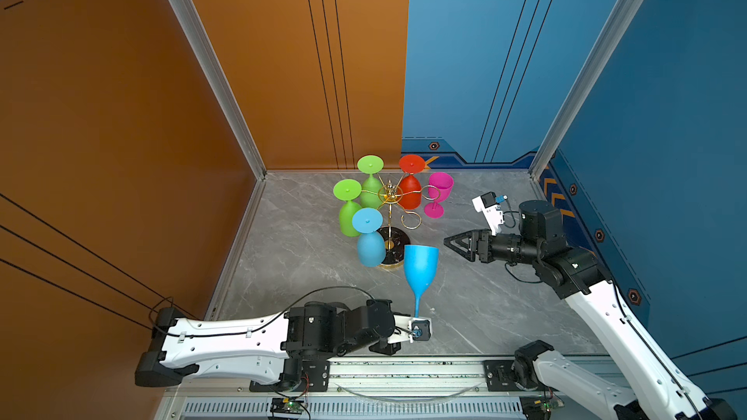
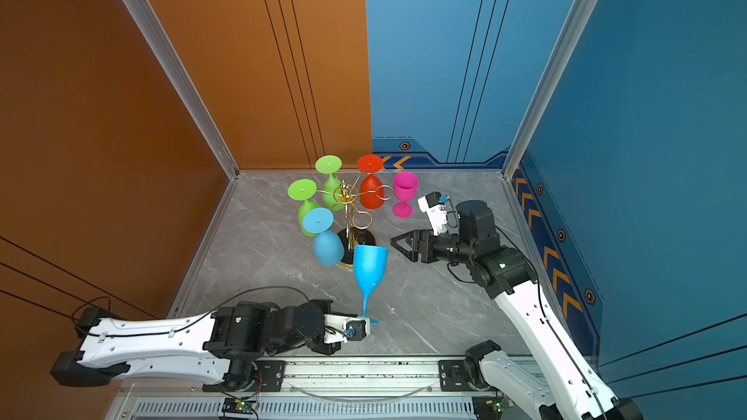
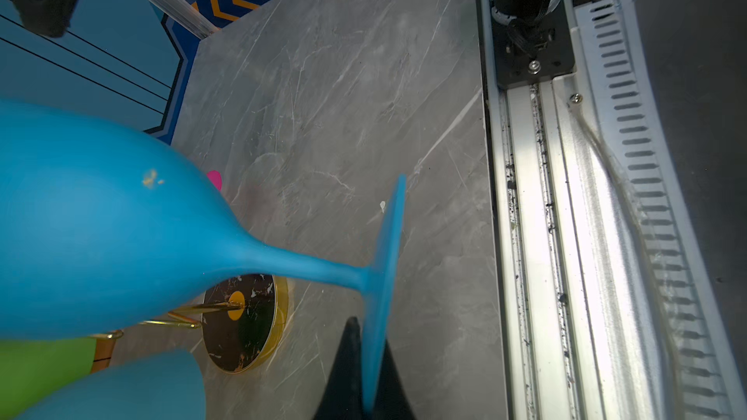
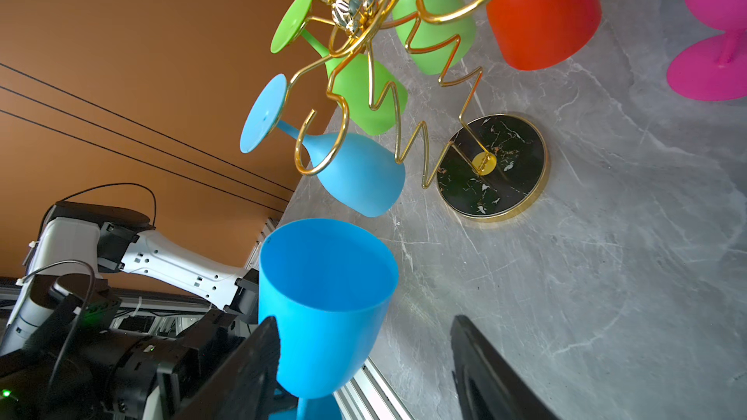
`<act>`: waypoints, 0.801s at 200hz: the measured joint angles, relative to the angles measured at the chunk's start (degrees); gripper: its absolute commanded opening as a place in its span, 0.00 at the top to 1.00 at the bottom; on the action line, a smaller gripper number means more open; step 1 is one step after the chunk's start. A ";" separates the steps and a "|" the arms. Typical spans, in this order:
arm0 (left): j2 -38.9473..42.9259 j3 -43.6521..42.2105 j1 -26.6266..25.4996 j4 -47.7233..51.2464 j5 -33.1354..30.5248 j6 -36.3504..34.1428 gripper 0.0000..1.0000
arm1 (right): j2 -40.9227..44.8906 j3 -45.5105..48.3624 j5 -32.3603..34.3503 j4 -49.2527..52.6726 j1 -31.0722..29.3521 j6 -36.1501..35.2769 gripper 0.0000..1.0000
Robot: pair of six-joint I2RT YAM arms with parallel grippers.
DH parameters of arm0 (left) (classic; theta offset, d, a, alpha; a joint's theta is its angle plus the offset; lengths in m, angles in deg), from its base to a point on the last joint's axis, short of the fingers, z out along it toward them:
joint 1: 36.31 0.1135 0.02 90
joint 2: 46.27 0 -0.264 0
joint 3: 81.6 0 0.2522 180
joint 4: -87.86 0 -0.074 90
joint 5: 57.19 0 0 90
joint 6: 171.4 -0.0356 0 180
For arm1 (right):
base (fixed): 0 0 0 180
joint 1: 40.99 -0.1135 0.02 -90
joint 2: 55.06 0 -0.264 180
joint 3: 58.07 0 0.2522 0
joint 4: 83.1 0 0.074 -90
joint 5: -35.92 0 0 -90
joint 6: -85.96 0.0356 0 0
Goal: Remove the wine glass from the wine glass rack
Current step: 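Swing the cyan glass bowl-up toward the robot with the left gripper while the right withdraws, then grasp the cyan glass bowl with the right gripper while the left holds the foot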
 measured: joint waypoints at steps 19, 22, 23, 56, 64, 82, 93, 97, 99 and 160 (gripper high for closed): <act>-1.81 -1.11 -1.79 0.04 -5.46 -3.58 1.00 | -0.26 -0.59 -0.59 0.11 0.00 0.26 0.32; -2.05 -1.27 -2.05 0.04 -6.27 -4.13 1.00 | -0.33 -0.66 -0.72 0.13 0.00 0.33 0.32; -2.12 -1.31 -2.10 0.04 -6.47 -4.31 1.00 | -0.39 -0.70 -0.76 0.13 0.00 0.37 0.32; -4.55 -2.51 -4.46 0.02 -15.06 -10.03 1.00 | -1.46 -0.76 -1.40 0.42 0.00 0.81 0.34; -4.98 -2.78 -4.87 -0.02 -17.11 -11.28 1.00 | -1.75 -0.81 -1.40 0.59 0.00 0.87 0.34; -5.42 -4.15 -5.84 -1.57 -21.62 -14.69 1.00 | -2.47 -0.81 -1.38 1.14 -0.02 0.87 0.35; -5.57 -5.49 -6.40 -3.06 -24.15 -16.87 1.00 | -2.82 -0.81 -1.38 1.46 -0.02 0.85 0.35; -5.60 -5.90 -6.60 -3.54 -24.96 -17.40 1.00 | -2.91 -0.81 -1.38 1.57 -0.02 0.85 0.35; -5.68 -6.12 -6.69 -3.87 -25.38 -17.94 1.00 | -2.97 -0.83 -1.36 1.66 -0.02 0.83 0.35; -7.39 -10.10 -7.58 -14.73 -34.88 -28.24 1.00 | -3.17 -1.57 -1.14 3.82 -1.97 -0.26 0.37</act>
